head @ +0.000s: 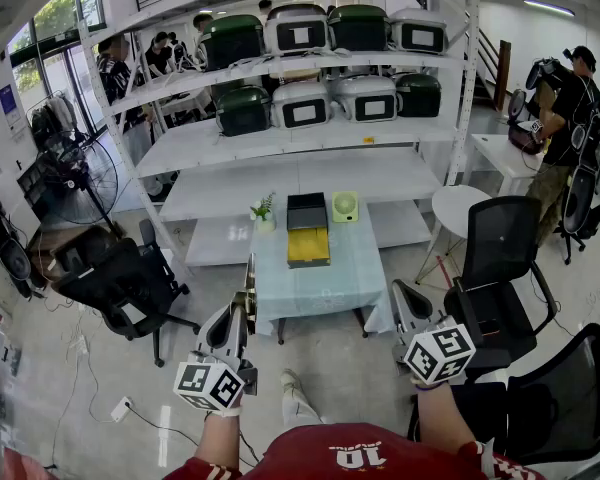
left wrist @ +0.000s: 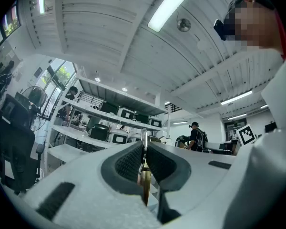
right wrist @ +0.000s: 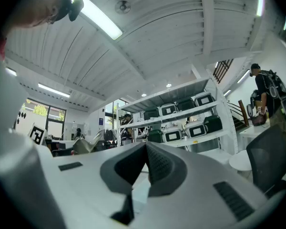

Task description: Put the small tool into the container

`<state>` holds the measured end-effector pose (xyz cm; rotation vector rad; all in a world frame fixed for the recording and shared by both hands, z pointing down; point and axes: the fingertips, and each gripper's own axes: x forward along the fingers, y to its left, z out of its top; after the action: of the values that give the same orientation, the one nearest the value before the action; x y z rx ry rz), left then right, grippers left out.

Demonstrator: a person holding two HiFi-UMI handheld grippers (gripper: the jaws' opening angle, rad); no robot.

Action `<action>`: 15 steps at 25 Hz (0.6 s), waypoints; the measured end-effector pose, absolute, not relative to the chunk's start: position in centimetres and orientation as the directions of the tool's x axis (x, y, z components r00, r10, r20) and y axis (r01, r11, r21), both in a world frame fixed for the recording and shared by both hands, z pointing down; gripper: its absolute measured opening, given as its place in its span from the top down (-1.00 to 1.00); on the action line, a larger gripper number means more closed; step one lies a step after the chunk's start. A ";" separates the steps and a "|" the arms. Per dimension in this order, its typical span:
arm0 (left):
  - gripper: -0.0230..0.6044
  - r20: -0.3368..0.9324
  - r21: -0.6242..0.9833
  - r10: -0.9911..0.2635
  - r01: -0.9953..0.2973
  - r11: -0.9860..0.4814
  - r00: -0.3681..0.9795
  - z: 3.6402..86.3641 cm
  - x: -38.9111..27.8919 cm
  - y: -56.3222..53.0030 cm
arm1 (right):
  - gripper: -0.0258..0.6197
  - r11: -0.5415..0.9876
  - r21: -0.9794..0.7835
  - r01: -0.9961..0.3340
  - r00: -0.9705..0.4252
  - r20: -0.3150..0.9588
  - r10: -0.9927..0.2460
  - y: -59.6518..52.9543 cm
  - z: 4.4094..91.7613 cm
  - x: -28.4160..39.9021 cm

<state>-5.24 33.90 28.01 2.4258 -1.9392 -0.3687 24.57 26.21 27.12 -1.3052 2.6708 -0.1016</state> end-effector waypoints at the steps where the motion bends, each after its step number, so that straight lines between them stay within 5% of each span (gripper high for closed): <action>1: 0.84 -0.175 0.155 -0.963 -0.960 -0.232 0.204 28.1 -5.2 34.0 | 0.92 0.613 -0.131 -0.779 -0.601 -0.121 -0.790 26.3 27.2 24.6; 15: 0.84 -0.168 0.133 -0.966 -0.967 -0.218 0.195 28.2 -4.9 34.6 | 0.91 0.623 -0.111 -0.775 -0.609 -0.138 -0.781 27.4 27.0 24.3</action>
<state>-4.86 34.56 28.24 2.4303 -1.9653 -0.3389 24.32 27.43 27.03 -1.2930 2.6717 -0.0592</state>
